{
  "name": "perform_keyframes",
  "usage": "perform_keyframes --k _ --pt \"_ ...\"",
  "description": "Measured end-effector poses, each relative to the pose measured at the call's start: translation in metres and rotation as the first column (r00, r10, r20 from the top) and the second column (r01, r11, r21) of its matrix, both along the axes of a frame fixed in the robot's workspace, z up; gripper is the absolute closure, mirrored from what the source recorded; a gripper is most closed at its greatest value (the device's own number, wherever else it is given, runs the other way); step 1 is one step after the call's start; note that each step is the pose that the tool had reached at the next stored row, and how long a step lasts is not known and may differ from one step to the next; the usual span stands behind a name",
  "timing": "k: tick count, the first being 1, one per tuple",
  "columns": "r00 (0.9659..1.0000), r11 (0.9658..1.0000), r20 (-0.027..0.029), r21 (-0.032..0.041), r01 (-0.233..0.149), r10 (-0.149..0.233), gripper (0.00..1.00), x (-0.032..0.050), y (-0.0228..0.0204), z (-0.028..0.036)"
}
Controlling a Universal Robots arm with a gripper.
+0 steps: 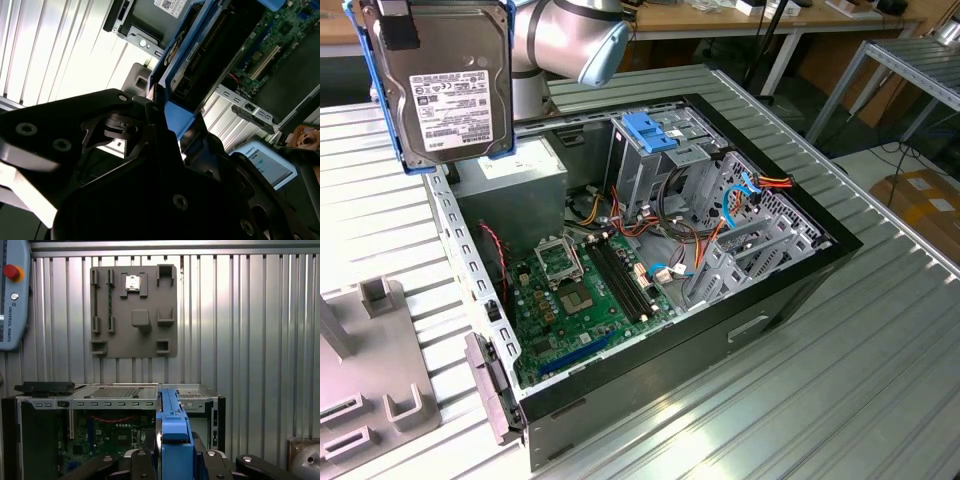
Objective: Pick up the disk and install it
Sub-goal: 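Pick up the disk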
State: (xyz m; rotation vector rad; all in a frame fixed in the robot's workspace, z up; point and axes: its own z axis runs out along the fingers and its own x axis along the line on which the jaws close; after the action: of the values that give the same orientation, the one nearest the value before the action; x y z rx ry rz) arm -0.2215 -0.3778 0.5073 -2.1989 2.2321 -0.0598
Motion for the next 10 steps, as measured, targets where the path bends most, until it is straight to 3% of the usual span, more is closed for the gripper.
perform_keyframes --k 10 --pt "1.0 1.0 -0.0001 -0.0001 0.0 0.0 0.63 0.0223 0.0 0.0"
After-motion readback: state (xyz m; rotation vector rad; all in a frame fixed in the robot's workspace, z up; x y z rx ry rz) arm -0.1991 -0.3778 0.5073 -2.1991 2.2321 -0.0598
